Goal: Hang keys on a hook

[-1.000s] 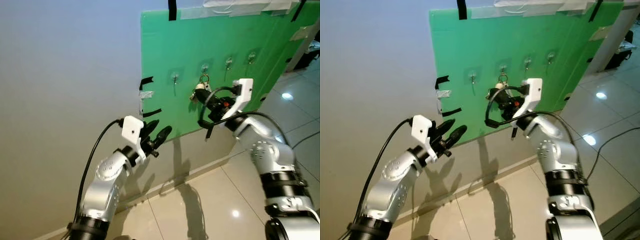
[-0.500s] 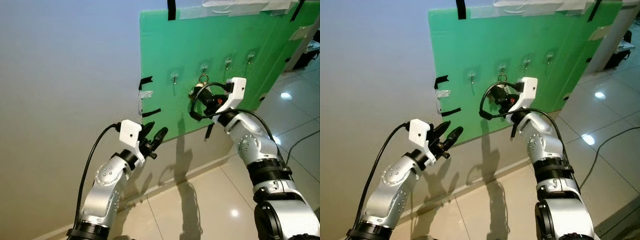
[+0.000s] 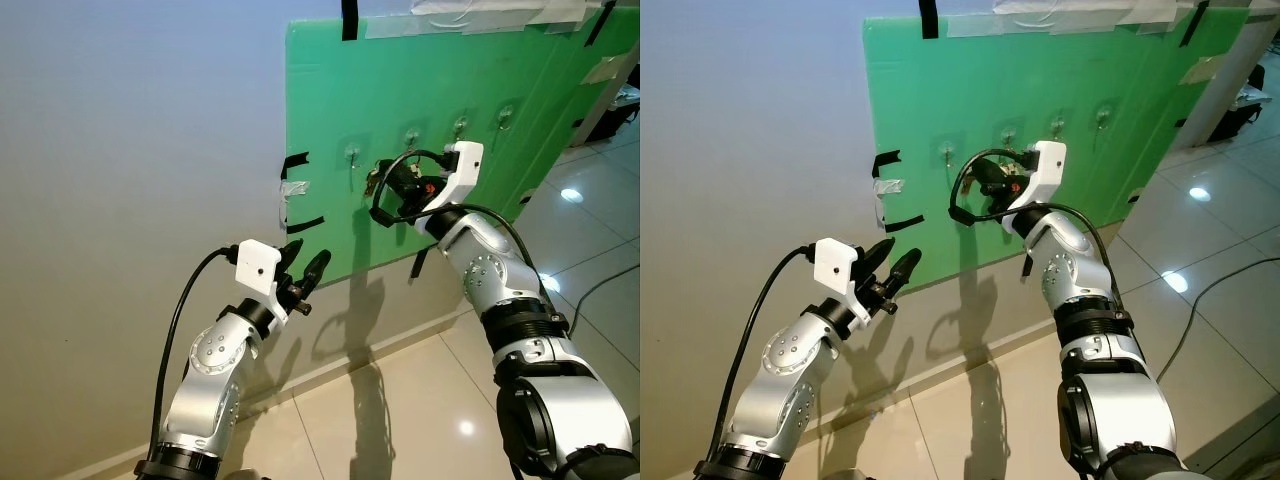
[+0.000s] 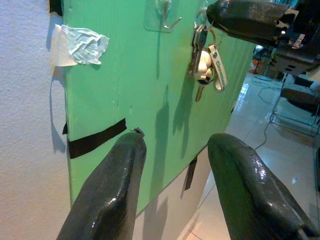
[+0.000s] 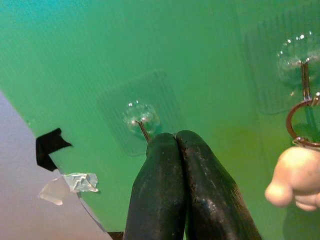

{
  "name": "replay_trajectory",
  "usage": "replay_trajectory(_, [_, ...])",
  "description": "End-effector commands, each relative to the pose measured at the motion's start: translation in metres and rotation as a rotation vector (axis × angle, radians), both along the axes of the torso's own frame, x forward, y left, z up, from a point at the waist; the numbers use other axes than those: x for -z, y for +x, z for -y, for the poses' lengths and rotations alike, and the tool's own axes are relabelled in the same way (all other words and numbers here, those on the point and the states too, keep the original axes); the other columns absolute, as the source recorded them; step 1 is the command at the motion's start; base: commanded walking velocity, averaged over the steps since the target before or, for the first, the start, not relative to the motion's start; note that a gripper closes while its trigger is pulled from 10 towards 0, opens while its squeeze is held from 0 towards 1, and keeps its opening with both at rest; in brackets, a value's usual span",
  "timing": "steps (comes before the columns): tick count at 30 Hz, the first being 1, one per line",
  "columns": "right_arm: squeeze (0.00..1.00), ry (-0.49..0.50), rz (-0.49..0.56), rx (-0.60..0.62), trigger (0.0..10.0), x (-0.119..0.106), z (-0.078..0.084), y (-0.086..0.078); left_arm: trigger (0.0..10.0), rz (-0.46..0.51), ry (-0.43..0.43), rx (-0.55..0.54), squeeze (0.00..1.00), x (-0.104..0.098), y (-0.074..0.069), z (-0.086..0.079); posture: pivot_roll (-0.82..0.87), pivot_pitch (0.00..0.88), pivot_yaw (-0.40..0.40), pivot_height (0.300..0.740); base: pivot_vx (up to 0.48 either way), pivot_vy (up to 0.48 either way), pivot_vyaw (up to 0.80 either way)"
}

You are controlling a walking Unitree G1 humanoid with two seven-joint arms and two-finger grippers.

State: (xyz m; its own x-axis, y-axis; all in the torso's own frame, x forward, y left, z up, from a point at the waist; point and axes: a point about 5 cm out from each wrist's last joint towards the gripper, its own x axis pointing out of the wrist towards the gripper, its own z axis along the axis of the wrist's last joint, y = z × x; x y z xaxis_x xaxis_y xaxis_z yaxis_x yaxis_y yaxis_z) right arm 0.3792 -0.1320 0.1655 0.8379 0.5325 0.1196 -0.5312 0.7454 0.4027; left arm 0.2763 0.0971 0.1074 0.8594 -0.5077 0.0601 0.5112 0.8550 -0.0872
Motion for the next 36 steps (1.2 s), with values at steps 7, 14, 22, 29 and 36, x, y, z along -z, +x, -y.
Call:
replay_trajectory(7, [0.0,0.015,0.03,-0.023,0.0,-0.0097,0.0006,0.0043,10.0,-0.002,0.002,-0.007,0.0,0.0021,-0.0023,0.0023,0.01,0.0,-0.051,0.74,0.0,0.0,0.0])
replay_trajectory(14, [0.0,0.013,0.027,-0.048,0.0,-0.0097,-0.001,0.0038,10.0,-0.007,0.001,-0.008,0.0,0.0035,-0.0027,0.003,0.01,0.0,-0.056,0.74,0.0,0.0,0.0])
replay_trajectory(22, [0.0,0.007,0.02,-0.054,0.0,-0.0087,-0.0017,0.005,10.0,-0.011,-0.001,-0.005,0.0,0.0039,-0.0022,0.0046,0.01,0.0,-0.06,0.74,0.0,0.0,0.0])
replay_trajectory(29, [0.0,-0.048,0.026,-0.012,0.0,-0.0096,-0.0044,0.009,10.0,-0.015,-0.002,-0.007,0.0,0.0045,-0.0019,0.0054,0.01,0.0,-0.066,0.74,0.0,0.0,0.0])
replay_trajectory(36, [0.0,-0.075,0.039,-0.01,0.0,-0.0119,-0.0086,0.0111,10.0,-0.018,0.001,-0.007,0.0,0.0049,-0.0021,0.0063,0.01,0.0,-0.068,0.74,0.0,0.0,0.0])
